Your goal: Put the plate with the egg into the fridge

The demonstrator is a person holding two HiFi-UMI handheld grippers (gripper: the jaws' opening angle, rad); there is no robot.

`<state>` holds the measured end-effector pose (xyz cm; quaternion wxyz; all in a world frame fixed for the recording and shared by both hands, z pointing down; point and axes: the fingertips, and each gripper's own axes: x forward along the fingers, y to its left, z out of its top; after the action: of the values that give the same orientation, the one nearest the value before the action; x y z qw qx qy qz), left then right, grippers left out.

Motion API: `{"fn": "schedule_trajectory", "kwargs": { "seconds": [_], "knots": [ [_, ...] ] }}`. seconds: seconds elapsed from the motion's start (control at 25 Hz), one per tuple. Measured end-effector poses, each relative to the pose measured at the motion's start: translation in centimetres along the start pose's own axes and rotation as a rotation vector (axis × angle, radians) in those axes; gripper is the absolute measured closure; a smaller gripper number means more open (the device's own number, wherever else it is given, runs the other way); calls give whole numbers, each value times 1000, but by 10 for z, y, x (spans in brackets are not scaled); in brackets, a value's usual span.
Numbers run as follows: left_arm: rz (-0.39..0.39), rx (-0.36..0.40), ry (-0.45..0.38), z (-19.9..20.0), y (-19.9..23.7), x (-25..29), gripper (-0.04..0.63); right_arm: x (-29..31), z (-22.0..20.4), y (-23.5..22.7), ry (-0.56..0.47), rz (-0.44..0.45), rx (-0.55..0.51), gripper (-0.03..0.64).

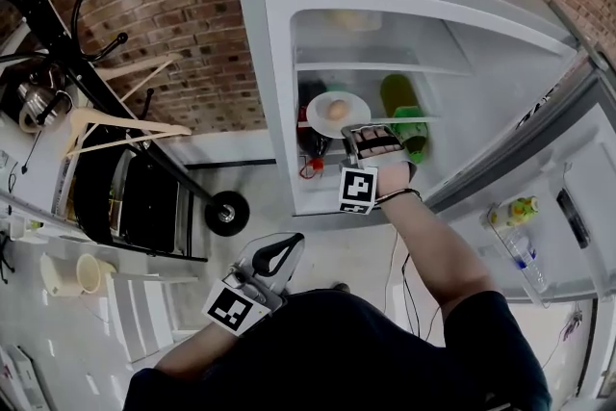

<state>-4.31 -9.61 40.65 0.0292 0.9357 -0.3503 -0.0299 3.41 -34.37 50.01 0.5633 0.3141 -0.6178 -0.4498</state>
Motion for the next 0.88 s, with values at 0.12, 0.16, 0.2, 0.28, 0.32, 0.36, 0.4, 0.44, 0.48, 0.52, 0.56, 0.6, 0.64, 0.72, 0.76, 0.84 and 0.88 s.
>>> {"fn": "schedule_trajectory", "kwargs": {
  "seconds": [0.12,0.16,0.2,0.28,0.32,0.36,0.4,0.44,0.48,0.52,0.56,0.6,0.64,0.72,0.76,0.84,0.88],
  "knots": [
    [12,-2,6,-2,3,-1,597,9,1,0,1,17,-5,598],
    [14,-2,7,-2,3,-1,597,12,2,1,0,24,-5,598],
    [16,-1,8,-3,4,-1,597,14,2,1,-1,32,-4,598],
    [20,-3,9,-3,5,-2,597,19,3,2,-2,51,-2,598],
    [22,-6,10,-3,6,-2,597,21,4,3,-2,61,-1,598],
    [25,-10,10,-4,6,-3,597,23,4,4,-1,71,-3,598],
    [27,-14,10,-4,7,-3,597,24,5,5,-1,79,-5,598],
    [29,-17,11,-4,7,-3,597,25,5,6,-2,85,-8,597],
    [30,-18,12,-4,8,-3,597,26,6,7,-3,88,-11,598],
    [30,-18,14,-4,8,-3,597,27,7,7,-4,92,-14,598],
    [29,-18,17,-5,8,-3,597,28,8,7,-5,97,-15,597],
    [28,-19,20,-6,8,-3,597,29,9,7,-7,105,-16,597],
    [26,-19,23,-7,7,-3,597,31,11,8,-8,117,-17,597],
    [23,-20,25,-8,7,-3,597,34,12,10,-8,149,-16,592],
    [22,-20,26,-8,7,-3,597,36,13,10,-6,166,-14,589],
    [22,-20,28,-9,8,-4,597,39,13,13,0,202,-9,583],
    [23,-21,29,-9,8,-4,597,40,13,14,3,221,-8,578]
  ]
}}
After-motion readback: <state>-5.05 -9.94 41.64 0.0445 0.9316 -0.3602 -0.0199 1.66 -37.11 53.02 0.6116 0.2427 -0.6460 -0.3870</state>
